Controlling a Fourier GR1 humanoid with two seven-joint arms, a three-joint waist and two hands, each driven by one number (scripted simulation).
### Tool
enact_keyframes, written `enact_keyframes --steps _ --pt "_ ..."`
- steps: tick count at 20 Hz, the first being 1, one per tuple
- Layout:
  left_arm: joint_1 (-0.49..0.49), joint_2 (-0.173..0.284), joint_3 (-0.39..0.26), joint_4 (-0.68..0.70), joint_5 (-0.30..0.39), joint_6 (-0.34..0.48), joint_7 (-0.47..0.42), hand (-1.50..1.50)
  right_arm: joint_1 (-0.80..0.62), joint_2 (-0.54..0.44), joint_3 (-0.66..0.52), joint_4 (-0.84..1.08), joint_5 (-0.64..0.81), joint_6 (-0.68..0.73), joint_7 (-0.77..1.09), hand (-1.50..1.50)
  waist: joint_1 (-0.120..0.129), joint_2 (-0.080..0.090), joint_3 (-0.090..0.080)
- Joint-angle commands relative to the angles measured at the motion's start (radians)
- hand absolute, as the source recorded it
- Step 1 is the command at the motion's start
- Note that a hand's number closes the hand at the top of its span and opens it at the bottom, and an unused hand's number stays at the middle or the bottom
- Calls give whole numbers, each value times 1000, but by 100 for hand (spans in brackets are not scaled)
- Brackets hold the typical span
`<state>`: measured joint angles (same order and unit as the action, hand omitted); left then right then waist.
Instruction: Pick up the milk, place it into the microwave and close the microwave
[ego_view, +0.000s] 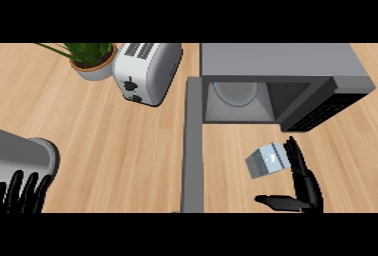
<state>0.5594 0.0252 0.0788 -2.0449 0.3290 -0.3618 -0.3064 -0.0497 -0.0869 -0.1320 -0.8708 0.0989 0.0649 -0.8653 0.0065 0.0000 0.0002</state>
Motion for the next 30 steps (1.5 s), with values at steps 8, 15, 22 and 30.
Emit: enact_keyframes --steps 8,15,22,30 --pt "68 -25 -27 -17 -35 -31 -33 -150 -119 41 18 112 0 -6 -55 -150 2 0 0" --pt "28 -23 -11 -75 -7 -9 56 -150 -187 -10 -33 254 -35 31 -100 -150 2 1 0" --pt "28 -24 9 -37 0 -24 14 -150 -219 1 -8 250 56 -182 -115 150 3 0 0" --pt "102 -24 -14 -60 -11 -59 -32 -150 -329 38 -113 465 0 -254 -272 150 14 3 1"
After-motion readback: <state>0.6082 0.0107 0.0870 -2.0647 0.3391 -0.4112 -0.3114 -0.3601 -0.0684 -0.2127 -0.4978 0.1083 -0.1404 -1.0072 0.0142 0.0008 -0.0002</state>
